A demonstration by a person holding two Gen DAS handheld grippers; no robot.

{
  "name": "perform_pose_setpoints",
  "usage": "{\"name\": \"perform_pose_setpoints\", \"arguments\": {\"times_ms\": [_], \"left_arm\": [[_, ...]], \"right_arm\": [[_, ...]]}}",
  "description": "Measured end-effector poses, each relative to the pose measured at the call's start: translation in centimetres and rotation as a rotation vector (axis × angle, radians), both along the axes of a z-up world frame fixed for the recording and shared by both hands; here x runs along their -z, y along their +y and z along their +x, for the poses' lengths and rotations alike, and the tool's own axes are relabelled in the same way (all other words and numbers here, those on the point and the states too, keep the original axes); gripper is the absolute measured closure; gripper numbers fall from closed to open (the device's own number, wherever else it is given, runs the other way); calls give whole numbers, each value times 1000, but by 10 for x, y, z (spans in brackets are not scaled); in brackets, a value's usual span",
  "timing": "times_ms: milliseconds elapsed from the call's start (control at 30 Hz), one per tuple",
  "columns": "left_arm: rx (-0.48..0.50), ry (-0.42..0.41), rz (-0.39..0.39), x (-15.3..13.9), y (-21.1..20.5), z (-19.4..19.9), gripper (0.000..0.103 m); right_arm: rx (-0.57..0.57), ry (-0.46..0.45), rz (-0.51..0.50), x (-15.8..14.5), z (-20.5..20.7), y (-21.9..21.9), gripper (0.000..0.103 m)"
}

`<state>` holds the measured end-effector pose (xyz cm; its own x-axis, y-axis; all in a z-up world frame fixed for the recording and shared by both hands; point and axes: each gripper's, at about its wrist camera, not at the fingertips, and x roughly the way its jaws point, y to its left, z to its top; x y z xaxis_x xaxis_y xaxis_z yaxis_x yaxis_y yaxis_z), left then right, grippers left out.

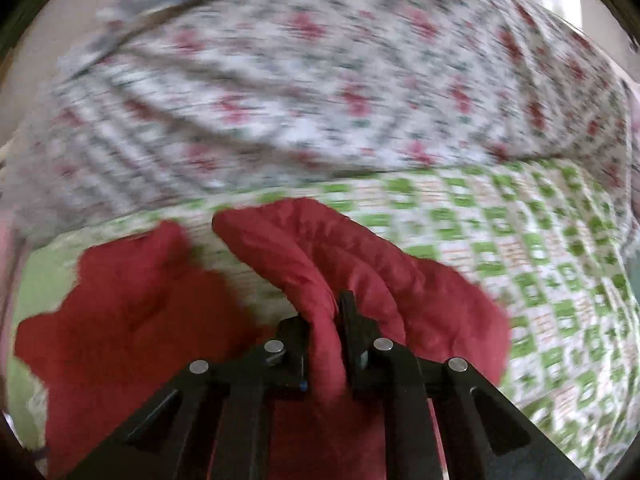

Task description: Fold large clothes

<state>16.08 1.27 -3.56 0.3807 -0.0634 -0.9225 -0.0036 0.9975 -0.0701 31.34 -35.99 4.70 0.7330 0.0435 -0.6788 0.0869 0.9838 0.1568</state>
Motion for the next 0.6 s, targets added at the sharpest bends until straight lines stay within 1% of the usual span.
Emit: {"name": "perform_pose_setpoints", "arguments": {"times_ms": [167, 233, 333, 433, 500, 600], "left_arm": [[-14, -8, -24, -5, 10, -8, 5], [-21, -11, -34, -6, 14, -12, 5], [-28, -15, -66, -7, 22, -13, 5], [-29, -8, -118, -7, 29, -14, 5], [-31, 2, -179, -8, 36, -12, 5], [-37, 12, -283, -12, 47, -5, 5]], "right_arm": [[-158, -17, 48, -4, -26, 74, 91], [-215, -12, 66, 0, -34, 99, 91], [-316, 21, 103, 14, -44, 143, 91], [-395, 56, 96, 30, -50, 181, 90], [-427, 71, 89, 39, -60, 197, 90], [-470, 96, 48, 54, -66, 221, 90]]}}
